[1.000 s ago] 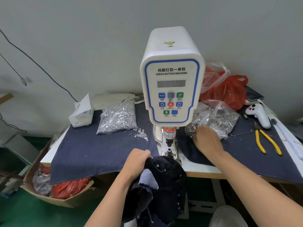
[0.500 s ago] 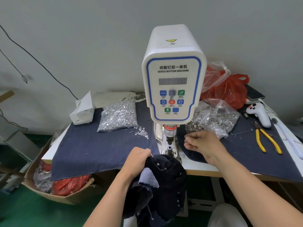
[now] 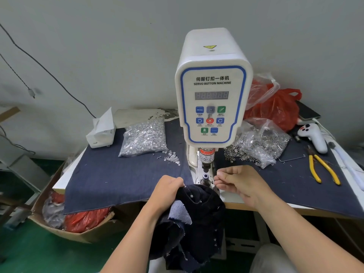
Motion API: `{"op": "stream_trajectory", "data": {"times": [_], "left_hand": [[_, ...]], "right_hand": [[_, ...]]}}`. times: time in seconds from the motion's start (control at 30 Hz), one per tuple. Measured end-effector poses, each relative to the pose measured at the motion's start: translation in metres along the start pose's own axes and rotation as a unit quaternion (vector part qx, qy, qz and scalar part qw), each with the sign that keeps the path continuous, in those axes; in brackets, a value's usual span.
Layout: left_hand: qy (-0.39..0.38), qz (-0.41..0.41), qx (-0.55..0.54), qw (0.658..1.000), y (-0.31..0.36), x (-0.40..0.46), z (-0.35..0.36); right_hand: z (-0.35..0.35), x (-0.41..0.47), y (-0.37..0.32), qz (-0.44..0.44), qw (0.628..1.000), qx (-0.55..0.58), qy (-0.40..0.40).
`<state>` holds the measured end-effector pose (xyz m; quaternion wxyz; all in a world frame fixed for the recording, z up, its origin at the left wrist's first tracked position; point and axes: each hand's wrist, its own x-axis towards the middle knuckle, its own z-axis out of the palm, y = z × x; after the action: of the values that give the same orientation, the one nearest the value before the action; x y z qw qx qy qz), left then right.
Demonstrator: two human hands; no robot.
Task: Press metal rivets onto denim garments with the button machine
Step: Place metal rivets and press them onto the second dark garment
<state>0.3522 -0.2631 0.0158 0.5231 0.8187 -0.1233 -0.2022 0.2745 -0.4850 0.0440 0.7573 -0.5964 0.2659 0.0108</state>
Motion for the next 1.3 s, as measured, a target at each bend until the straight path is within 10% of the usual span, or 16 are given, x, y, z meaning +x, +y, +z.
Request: {"op": "stream_trajectory", "data": {"times": [1.3], "left_hand": [[-0.02,0.006,-0.005,1.0,0.001,-0.009,-0.004]], "right_hand": [[0.017,-0.014,-0.004,0.159,0.946,0.252,-0.126]]}}
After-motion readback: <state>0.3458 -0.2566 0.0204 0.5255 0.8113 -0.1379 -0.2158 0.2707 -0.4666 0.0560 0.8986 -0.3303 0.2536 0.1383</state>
